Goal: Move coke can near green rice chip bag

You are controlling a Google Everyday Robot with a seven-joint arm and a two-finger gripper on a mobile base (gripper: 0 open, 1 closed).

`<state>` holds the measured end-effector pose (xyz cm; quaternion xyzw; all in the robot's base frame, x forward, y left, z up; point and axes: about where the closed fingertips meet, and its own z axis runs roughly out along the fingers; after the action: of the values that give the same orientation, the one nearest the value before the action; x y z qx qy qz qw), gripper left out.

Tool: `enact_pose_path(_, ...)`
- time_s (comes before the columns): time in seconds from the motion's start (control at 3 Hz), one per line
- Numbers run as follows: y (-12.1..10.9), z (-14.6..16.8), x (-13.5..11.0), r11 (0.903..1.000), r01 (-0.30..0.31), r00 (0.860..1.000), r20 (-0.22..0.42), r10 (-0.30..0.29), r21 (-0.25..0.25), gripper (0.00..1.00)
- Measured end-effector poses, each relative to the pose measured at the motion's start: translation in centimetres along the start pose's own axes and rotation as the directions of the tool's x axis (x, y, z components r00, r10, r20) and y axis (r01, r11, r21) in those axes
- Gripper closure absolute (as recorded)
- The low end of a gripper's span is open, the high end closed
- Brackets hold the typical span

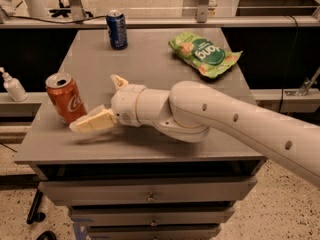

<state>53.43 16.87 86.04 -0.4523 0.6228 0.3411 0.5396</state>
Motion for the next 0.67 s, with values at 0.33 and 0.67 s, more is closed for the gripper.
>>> enact_pose_path(0.33, -0.3, 2.6, -0.6, 0.9999, -0.017, 0.998, 0.055, 0.017, -0.003, 0.00)
enact_pose_path(0.67, -0.6, 3.7, -2.3, 0.9993, -0.037, 0.995, 0.087, 0.037, -0.006, 0.00)
